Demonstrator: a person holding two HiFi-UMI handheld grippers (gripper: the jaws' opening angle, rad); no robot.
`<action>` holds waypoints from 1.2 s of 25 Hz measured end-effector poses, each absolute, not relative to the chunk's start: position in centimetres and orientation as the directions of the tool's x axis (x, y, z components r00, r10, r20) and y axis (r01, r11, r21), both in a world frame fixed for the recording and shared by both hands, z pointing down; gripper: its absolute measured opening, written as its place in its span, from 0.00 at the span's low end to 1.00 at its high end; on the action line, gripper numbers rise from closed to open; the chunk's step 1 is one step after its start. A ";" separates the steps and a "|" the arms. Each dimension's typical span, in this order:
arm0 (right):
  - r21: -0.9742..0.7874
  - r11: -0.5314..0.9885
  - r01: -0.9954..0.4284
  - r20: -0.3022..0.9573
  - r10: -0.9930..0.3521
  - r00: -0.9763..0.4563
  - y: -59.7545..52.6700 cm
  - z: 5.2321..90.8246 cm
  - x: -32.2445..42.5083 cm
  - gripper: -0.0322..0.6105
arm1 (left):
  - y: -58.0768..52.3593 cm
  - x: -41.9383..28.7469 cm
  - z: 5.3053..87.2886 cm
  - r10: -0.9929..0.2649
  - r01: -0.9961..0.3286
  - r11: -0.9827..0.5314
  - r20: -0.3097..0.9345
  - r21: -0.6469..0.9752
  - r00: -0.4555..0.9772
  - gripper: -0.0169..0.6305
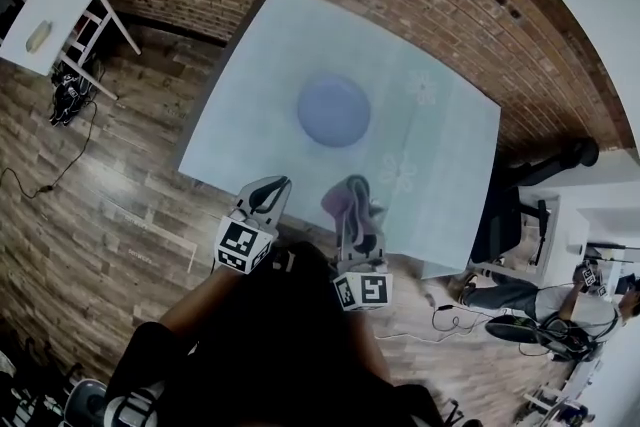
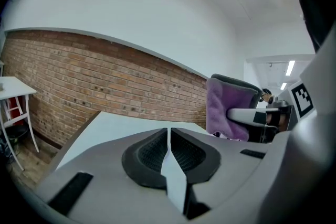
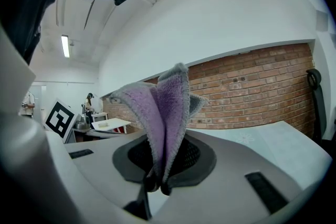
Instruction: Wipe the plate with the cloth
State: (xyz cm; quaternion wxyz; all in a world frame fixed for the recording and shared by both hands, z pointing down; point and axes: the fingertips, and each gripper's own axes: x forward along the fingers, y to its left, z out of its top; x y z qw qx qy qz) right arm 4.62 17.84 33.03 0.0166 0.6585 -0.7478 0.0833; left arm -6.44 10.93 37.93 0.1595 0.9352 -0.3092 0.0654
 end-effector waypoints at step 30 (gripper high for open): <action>-0.195 0.132 -0.972 0.286 -0.940 -0.185 4.5 42.9 12.2 0.15 | -5.8 2.8 59.5 -0.457 -0.742 -0.489 0.591 0.458 0.665 0.24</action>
